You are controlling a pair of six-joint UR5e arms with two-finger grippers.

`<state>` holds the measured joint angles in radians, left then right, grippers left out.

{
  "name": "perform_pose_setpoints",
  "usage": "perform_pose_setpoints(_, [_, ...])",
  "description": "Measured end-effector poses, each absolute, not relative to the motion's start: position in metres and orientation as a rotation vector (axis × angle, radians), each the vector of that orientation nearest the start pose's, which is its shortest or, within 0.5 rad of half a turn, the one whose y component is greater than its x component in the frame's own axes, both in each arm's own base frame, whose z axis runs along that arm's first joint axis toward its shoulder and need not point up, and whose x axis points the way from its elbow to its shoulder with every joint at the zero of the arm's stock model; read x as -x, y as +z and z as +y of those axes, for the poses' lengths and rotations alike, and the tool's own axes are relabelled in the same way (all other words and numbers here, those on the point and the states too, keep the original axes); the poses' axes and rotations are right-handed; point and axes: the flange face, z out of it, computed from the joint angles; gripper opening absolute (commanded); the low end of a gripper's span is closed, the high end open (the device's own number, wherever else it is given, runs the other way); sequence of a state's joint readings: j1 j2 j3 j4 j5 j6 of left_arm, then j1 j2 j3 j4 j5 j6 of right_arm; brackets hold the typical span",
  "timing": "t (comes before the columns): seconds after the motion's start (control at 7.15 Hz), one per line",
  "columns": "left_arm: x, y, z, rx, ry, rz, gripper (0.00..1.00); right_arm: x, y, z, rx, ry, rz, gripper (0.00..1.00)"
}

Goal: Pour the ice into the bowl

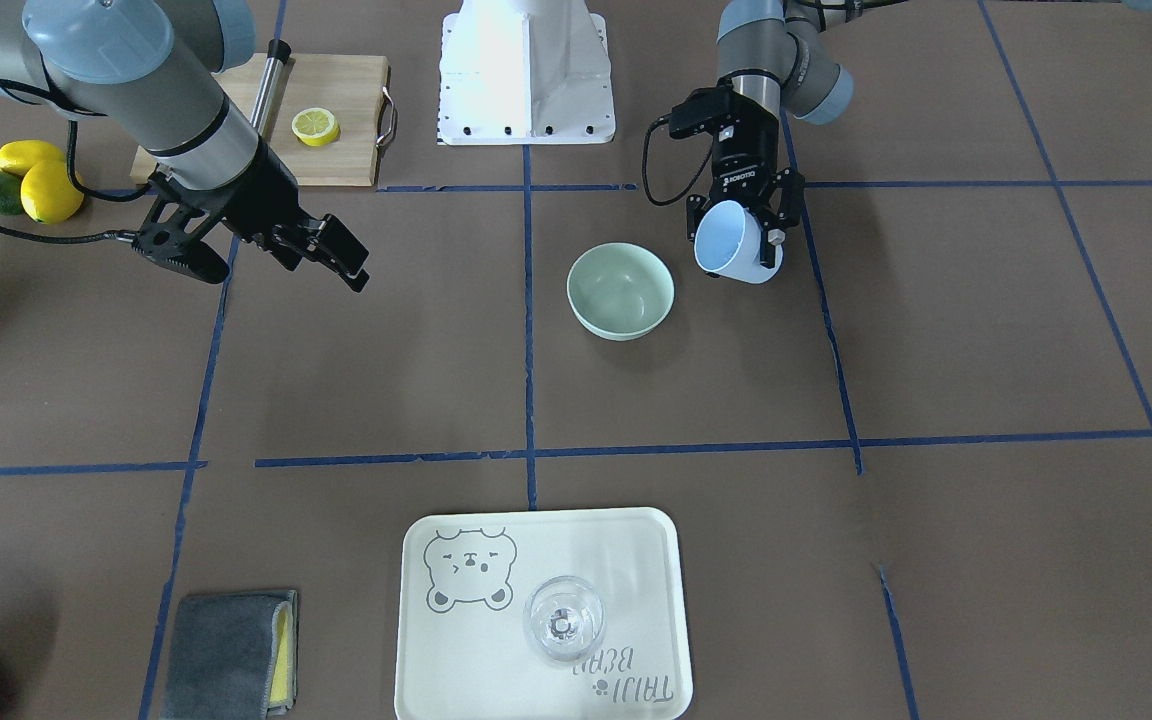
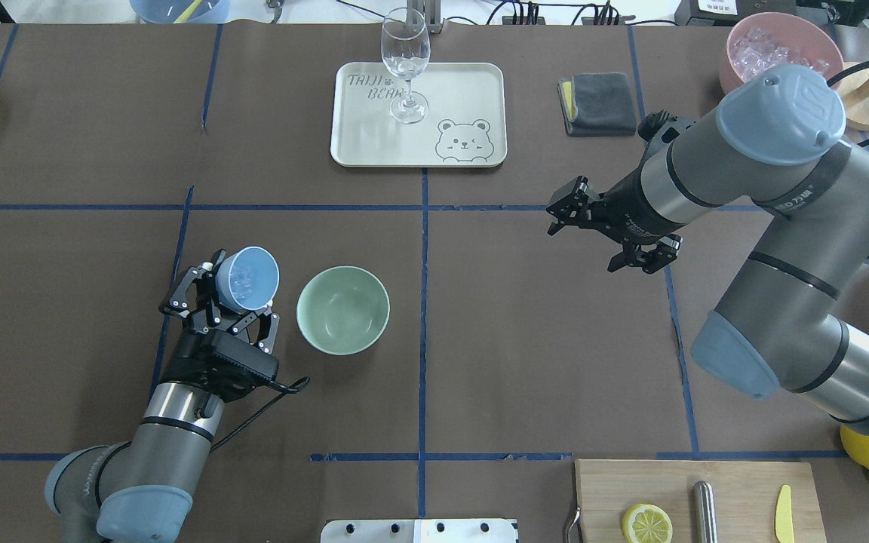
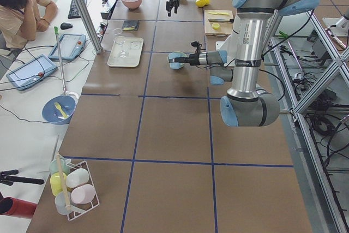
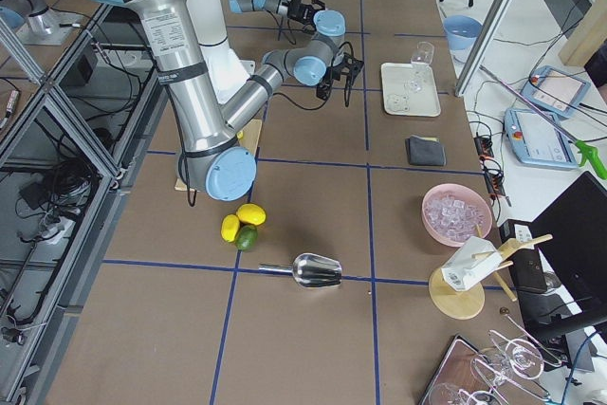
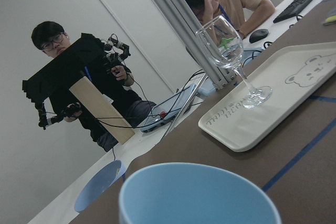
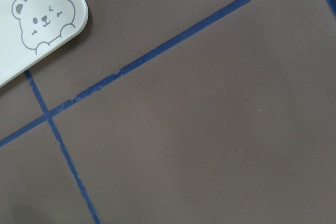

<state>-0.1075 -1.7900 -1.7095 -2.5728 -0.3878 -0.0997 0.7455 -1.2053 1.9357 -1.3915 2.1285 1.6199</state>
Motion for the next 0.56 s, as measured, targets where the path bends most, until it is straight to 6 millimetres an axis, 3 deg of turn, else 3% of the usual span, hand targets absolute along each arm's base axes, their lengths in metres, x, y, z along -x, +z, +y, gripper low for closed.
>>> perform_pose_setpoints(0.28, [-0.509, 0.329, -0.271, -1.521, 0.457, 0.012, 0.00, 0.365, 0.275, -0.447, 0.190, 0.472, -1.011, 1.00])
perform_pose_setpoints(0.56, [-0.516, 0.321, -0.269, -1.531, 0.660, -0.177, 0.00, 0.365, 0.275, -0.447, 0.191, 0.473, -1.010, 1.00])
